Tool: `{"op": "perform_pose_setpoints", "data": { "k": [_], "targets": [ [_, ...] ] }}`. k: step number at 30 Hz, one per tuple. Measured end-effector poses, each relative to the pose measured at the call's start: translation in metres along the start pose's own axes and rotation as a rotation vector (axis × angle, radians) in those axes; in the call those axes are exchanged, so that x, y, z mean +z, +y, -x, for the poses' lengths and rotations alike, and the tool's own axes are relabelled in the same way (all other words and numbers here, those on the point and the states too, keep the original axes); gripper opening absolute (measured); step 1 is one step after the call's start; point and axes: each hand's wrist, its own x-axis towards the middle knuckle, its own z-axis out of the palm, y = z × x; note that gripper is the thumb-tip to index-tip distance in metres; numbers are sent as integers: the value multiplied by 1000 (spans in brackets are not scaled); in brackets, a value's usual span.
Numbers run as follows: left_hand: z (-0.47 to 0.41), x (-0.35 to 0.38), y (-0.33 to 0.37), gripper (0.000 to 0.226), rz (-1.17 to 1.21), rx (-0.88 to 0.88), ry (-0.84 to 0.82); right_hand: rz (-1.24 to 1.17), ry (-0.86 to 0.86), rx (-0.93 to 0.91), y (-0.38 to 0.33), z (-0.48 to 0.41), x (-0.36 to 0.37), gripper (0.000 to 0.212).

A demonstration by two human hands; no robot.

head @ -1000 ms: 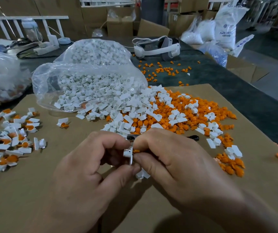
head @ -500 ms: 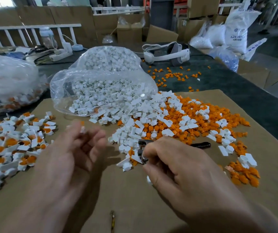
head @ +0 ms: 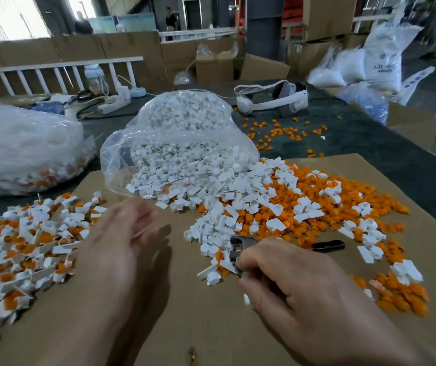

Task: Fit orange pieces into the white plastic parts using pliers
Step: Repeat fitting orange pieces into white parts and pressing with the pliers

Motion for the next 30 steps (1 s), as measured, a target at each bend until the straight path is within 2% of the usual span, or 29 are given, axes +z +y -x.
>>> {"op": "perform_pose_setpoints", "data": {
  "k": [2, 5, 7, 11, 18, 20, 22, 23, 26, 30],
  "targets": [
    [-3, 7, -3, 30, -601, 256, -47, 37, 18, -18, 0, 0, 1, 11],
    [-23, 12, -8, 47, -1314, 439, -203, 76, 49, -55, 0, -2, 3, 8],
    [-35, 12, -13, 53, -1508, 409, -264, 80, 47, -77, -2, -2, 3, 11],
    [-38, 3, -15, 55, -1587, 390, -235, 79, -46, -99, -6, -3, 2, 13],
    [-39, -40, -5, 52, -1798, 282, -56, 147, -210, -86, 0, -1, 7, 22],
    [-37, -39, -1, 45, -1734, 377, -22, 216, -214, -82, -1, 0, 9, 18],
    [-27, -25, 3, 36, -1556, 567, -20, 258, -234, -53, -4, -1, 9, 14],
    [-16, -14, 6, 33, -1488, 632, -54, 278, -244, -35, -6, -1, 9, 12],
    [19, 14, 14, 29, -1449, 605, -270, 298, -268, 47, -9, 0, 5, 10],
    [41, 22, 14, 32, -1398, 518, -475, 328, -286, 80, -10, 4, 5, 27]
  ]
}}
